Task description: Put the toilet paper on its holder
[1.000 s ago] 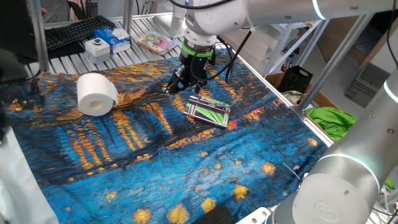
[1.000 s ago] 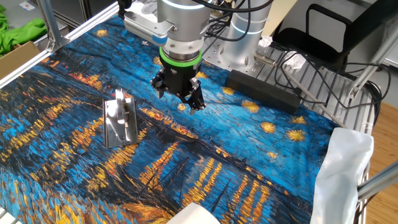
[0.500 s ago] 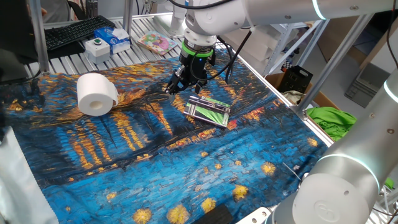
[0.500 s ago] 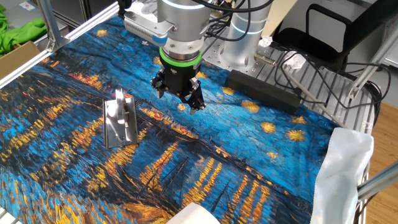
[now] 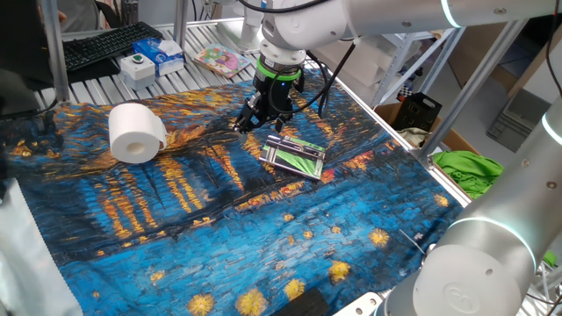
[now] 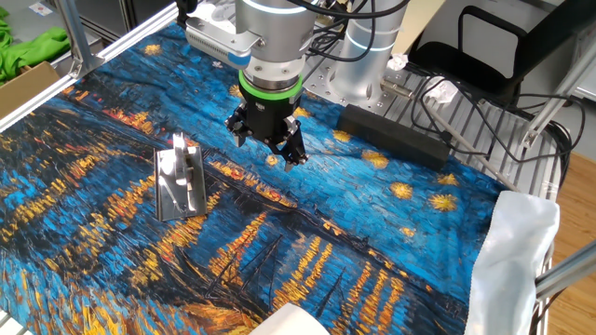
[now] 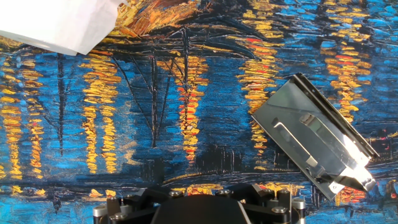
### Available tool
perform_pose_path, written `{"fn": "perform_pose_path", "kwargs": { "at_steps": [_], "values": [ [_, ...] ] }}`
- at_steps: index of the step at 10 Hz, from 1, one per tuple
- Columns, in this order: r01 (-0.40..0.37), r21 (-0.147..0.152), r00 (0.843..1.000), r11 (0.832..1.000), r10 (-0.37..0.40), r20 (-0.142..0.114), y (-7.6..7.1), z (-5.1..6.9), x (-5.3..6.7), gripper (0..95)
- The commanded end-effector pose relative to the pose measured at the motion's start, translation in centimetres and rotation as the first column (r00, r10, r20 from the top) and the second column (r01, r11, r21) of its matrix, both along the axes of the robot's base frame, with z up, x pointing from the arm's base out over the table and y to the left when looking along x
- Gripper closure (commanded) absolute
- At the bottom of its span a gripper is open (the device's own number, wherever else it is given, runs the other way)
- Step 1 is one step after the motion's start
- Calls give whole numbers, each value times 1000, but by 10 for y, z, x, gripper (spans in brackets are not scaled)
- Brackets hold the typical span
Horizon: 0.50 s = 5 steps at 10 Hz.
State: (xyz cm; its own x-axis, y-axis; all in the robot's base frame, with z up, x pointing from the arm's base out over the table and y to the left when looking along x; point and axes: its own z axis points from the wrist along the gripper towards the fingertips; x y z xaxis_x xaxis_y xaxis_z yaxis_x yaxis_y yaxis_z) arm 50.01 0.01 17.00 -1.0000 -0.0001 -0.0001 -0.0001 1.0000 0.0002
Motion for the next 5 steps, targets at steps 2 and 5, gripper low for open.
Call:
{"fn": "perform_pose_path", "kwargs": {
  "at_steps": [2,5],
  "values": [
    [6,36,999,999,-5,-44,0,0,0,950],
    [7,36,999,999,-5,-44,0,0,0,950]
  ]
}}
